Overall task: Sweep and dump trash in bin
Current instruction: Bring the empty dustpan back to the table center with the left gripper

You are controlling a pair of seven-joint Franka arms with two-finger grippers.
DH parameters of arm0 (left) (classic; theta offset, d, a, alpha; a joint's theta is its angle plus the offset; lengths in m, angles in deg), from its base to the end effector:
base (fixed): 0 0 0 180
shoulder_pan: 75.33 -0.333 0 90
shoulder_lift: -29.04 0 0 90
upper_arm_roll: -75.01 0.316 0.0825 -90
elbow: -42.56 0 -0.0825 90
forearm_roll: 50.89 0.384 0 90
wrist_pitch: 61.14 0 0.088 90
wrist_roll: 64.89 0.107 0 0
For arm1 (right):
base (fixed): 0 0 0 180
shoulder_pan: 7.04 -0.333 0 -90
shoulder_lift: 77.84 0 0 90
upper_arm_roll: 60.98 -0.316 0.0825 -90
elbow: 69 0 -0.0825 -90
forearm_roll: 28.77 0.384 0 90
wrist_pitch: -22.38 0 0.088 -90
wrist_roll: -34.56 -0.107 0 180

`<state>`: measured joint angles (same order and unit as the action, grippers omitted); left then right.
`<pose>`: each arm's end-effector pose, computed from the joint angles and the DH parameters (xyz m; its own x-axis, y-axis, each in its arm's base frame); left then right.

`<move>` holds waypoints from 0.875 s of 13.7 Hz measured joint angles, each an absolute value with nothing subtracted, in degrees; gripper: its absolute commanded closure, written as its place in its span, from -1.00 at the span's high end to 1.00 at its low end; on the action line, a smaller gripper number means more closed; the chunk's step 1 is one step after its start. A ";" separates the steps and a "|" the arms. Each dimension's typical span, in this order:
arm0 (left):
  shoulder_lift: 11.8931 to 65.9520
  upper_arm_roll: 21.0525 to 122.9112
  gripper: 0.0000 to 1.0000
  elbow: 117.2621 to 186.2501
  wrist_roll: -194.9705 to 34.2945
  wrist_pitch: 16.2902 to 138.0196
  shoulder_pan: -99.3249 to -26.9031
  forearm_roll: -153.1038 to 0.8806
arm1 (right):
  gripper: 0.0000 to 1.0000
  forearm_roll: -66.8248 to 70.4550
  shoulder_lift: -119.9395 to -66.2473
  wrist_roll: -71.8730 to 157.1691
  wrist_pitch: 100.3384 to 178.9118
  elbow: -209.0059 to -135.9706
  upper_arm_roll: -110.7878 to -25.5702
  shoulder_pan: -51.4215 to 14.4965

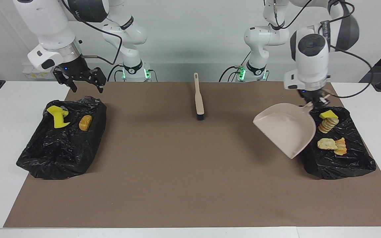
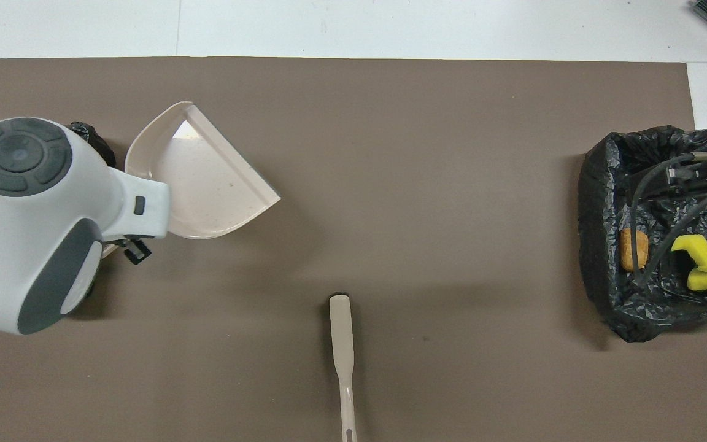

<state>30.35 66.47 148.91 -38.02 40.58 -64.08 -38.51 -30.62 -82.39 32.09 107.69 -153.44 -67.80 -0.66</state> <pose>0.5312 -0.1707 0.4956 0.6432 -0.7425 -0.1868 -0.7654 -0.6301 -0.1307 0.5706 -0.0022 0.6186 0.9973 -0.0378 -0.0626 -0.0363 -0.9990 0.0256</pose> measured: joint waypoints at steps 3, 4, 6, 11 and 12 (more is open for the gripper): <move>40.74 66.40 -1.00 140.58 -57.00 41.29 -55.37 -40.26 | 1.00 -30.61 -82.39 32.09 107.70 -153.44 -67.80 -0.66; 44.80 66.45 -1.00 137.10 -62.52 41.30 -53.23 -40.93 | 1.00 -30.61 -82.39 32.09 107.70 -153.44 -67.80 -0.66; 50.72 66.48 -1.00 132.09 -73.17 41.53 -50.95 -41.44 | 1.00 -30.61 -82.39 32.09 107.70 -153.44 -67.80 -0.66; 57.71 66.86 -1.00 124.48 -86.30 41.78 -49.50 -43.07 | 1.00 -30.61 -82.39 32.09 107.70 -153.44 -67.81 -0.66; 59.55 66.95 -1.00 122.68 -88.05 41.79 -48.74 -43.65 | 1.00 -30.61 -82.39 32.09 107.70 -153.44 -67.81 -0.66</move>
<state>59.55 66.95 122.68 -88.05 41.79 -48.74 -43.65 -30.61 -82.39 32.09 107.70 -153.44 -67.81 -0.66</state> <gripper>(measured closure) 0.678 0.000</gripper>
